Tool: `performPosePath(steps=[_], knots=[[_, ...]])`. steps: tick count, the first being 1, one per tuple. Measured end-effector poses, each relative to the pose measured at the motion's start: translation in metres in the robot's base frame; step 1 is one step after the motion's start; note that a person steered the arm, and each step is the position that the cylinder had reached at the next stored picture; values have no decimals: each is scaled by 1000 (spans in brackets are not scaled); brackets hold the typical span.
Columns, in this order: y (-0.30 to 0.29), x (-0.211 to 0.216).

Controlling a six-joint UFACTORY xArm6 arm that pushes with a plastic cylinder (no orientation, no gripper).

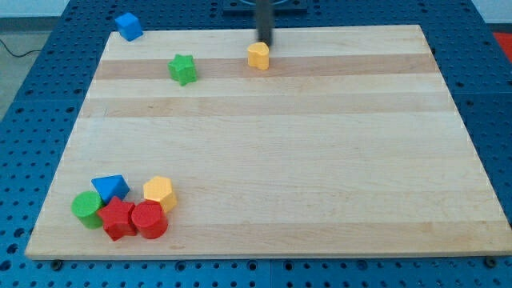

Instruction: Move the yellow heart to the bottom right of the green star

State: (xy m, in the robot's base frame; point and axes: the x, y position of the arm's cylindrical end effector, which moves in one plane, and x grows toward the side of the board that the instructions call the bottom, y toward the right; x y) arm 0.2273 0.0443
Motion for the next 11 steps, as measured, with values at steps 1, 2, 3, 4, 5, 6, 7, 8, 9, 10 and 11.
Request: performPosePath(steps=[1,2,3,4,5,6,7,8,9,10,11], knots=[[9,14],[-97,20],[-199,54],[-223,69],[-195,37],[-125,9],[-34,20],[-60,42],[-130,76],[-182,108],[-186,124]])
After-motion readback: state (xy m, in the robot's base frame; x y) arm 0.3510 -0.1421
